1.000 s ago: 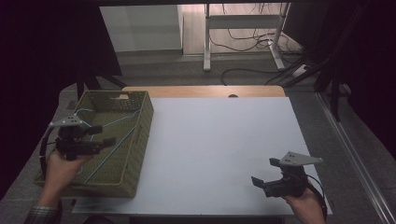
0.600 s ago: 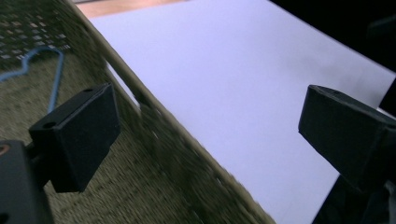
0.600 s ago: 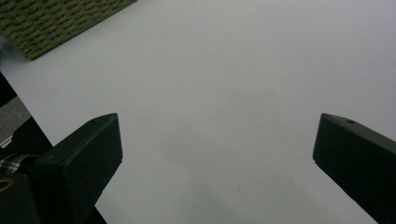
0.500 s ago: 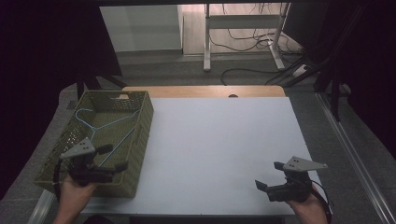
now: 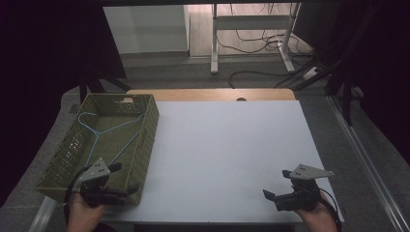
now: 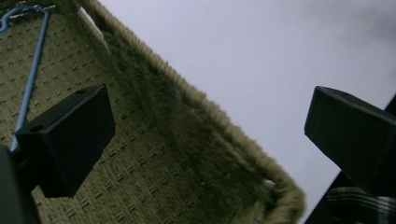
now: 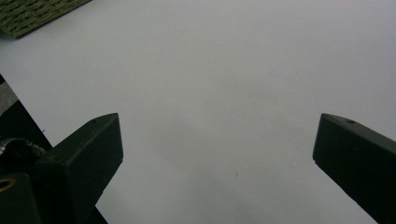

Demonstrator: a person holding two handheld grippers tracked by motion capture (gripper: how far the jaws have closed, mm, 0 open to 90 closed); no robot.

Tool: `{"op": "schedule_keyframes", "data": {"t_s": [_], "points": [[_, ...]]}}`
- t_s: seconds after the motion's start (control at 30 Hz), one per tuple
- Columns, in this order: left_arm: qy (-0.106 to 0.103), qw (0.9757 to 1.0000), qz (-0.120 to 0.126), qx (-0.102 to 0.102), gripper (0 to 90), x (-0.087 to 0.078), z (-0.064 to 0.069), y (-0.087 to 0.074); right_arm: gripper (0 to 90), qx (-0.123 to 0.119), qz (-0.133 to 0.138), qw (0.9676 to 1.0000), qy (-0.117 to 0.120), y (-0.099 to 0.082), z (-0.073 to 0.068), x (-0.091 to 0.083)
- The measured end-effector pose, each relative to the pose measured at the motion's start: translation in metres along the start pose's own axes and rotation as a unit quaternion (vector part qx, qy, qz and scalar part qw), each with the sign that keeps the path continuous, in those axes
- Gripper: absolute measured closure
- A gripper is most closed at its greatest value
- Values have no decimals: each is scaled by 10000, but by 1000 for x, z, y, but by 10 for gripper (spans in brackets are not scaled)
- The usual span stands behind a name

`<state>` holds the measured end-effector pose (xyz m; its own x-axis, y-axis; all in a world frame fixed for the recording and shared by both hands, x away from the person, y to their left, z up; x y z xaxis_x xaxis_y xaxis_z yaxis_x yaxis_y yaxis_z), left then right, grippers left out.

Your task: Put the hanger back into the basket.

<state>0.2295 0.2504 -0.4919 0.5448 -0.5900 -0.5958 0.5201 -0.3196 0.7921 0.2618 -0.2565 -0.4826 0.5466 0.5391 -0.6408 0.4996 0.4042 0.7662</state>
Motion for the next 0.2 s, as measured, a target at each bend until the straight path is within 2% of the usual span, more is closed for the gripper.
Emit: {"op": "schedule_keyframes", "data": {"t_s": [0.07, 0.2], "points": [[59, 10000, -35, 55, 17, 1, 0, -1, 15, 0, -16, 10000, -14, -1, 0, 1], [46, 10000, -20, 46, 18, 2, 0, 0, 14, -3, -67, 10000, -4, -2, 0, 3]]}}
Point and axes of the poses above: each handheld gripper's, and its own axes: x roughly forward along the jaws, y roughly out of its top, z roughly to its right, the point moved 4 cm from there along x, roughly forward along the jaws, and after that the axes turned 3 degrees about -y, right-handed, at the moved point
